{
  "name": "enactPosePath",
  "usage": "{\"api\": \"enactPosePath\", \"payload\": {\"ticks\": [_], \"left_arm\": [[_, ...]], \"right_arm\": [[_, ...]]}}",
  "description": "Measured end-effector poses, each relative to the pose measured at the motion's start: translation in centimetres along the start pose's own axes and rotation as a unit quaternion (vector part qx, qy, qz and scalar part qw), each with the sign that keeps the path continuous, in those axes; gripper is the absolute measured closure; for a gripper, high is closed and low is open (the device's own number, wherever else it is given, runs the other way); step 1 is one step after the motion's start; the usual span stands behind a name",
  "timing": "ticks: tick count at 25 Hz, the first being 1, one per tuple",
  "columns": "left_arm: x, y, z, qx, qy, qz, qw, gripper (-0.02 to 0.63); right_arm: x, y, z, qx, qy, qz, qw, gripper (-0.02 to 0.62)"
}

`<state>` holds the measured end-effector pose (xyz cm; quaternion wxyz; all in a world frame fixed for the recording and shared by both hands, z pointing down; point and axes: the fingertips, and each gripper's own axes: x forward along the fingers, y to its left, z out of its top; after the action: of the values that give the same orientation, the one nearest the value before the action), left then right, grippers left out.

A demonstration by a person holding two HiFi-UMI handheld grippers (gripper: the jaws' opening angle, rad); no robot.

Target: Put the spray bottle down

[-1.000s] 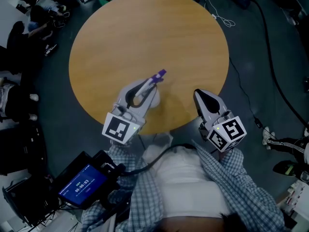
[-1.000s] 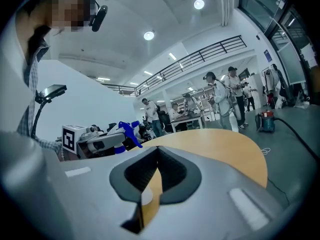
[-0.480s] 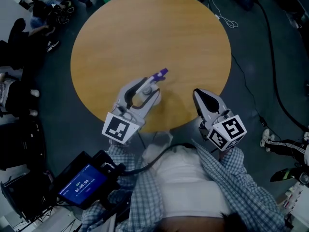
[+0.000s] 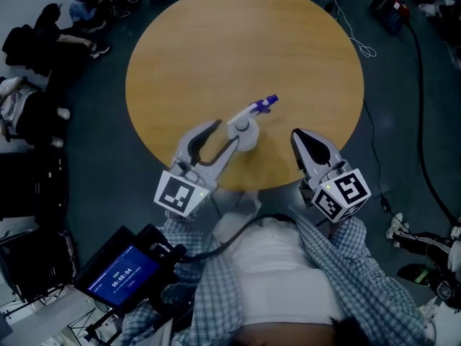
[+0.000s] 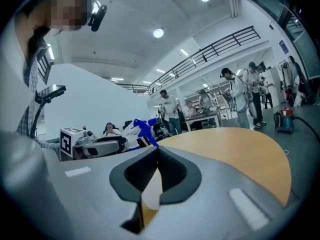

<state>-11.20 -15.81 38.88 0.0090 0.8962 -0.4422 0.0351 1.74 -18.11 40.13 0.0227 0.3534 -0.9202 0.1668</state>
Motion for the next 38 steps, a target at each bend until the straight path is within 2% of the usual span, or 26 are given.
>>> {"api": "enactPosePath", "payload": {"ticks": [1,3,4,16,22,38], "left_arm": [[-0.3,0.2,0.0,-0.001,-0.001,0.006,1.0000,0.453],[-1.0,0.2,0.2,-0.007,-0.006,0.010,0.9999,0.596],[-1.4,0.1,0.4,-0.009,-0.009,0.010,0.9999,0.604],[-4.5,-0.8,1.2,0.001,-0.006,0.008,1.0000,0.604],[-4.3,-1.0,1.2,-0.004,-0.008,0.006,0.9999,0.604],[-4.3,-1.2,1.2,-0.003,-0.009,0.002,1.0000,0.604]], "right_arm": [[0.4,0.1,0.0,-0.001,0.000,0.006,1.000,0.592],[1.0,0.4,0.0,-0.003,0.000,0.018,1.000,0.592],[1.1,0.8,0.1,-0.004,-0.001,0.022,1.000,0.592],[1.5,4.6,0.7,-0.009,-0.006,0.050,0.999,0.594],[1.7,4.9,0.3,-0.023,0.004,0.056,0.998,0.594],[1.7,5.3,0.5,-0.022,0.000,0.058,0.998,0.594]]}}
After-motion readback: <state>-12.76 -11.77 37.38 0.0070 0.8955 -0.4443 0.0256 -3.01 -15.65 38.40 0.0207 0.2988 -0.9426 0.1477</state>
